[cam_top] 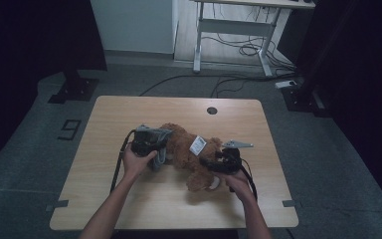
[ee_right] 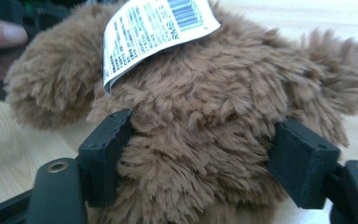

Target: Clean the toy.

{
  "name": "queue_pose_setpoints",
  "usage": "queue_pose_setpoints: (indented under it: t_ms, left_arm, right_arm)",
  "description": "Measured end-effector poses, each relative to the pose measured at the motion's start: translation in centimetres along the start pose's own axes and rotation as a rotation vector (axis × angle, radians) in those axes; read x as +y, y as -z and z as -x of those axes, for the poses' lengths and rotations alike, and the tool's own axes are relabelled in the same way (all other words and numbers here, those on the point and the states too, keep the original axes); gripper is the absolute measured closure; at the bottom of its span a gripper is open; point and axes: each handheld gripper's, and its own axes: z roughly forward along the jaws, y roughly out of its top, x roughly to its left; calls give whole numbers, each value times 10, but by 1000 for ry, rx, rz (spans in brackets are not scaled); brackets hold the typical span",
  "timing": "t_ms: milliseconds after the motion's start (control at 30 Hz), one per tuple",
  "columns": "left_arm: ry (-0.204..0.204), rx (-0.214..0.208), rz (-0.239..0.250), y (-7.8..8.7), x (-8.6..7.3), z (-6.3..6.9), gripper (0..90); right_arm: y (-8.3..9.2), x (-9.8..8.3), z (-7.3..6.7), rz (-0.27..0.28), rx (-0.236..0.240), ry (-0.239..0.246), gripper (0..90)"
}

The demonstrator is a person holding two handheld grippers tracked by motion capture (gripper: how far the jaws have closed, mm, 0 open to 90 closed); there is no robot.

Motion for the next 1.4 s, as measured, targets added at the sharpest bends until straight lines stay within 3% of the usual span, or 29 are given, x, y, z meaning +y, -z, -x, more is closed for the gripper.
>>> queue_pose_setpoints:
  t_ms: [133, 233, 333, 467, 567, 633, 733, 833, 967, 1033, 1067, 1100, 1167, 1333, 1400]
  left_arm:
    - [8, -2, -32, 9, -15, -5, 834]
    - [0, -11, 2, 25, -17, -4, 831]
    - [-21, -21, 50, 41, -6, 2, 830]
    - [-76, -51, 108, 53, 24, 19, 826]
    - [-115, -71, 99, 47, 50, 31, 815]
    - [-128, -81, 68, 35, 66, 37, 809]
    - [-139, -66, -24, 9, 78, 37, 796]
    - [-111, -51, -98, -14, 70, 29, 799]
    - [-63, -61, -39, -16, 52, 19, 819]
    - [-54, -73, -18, -13, 45, 17, 823]
    - [-54, -73, -18, -13, 45, 17, 824]
    - [-60, -74, -9, -8, 39, 16, 825]
    - [-62, -78, -3, -4, 34, 16, 826]
    - [-51, -84, 13, 7, 22, 14, 828]
    - [-47, -87, 16, 12, 17, 12, 829]
  right_arm:
    - [-3, -15, -18, -14, -9, 81, 370]
    - [-4, -28, -28, 17, -13, 127, 415]
    - [-5, -36, -35, 42, -6, 153, 442]
    - [-5, -44, -39, 63, 4, 174, 463]
    - [-4, -46, -39, 70, 8, 178, 464]
    - [-3, -47, -38, 74, 13, 178, 466]
    - [-2, -49, -39, 80, 22, 182, 475]
    - [0, -50, -39, 80, 27, 179, 478]
    - [4, -49, -45, 75, -4, 150, 408]
    - [8, -50, -51, 74, -26, 104, 360]
    - [8, -50, -51, 74, -26, 104, 360]
    - [9, -53, -59, 52, -38, 91, 314]
    - [6, -57, -68, 35, -75, 108, 305]
    - [-10, -60, -76, -13, -84, 117, 355]
    - [-15, -61, -78, -35, -80, 129, 463]
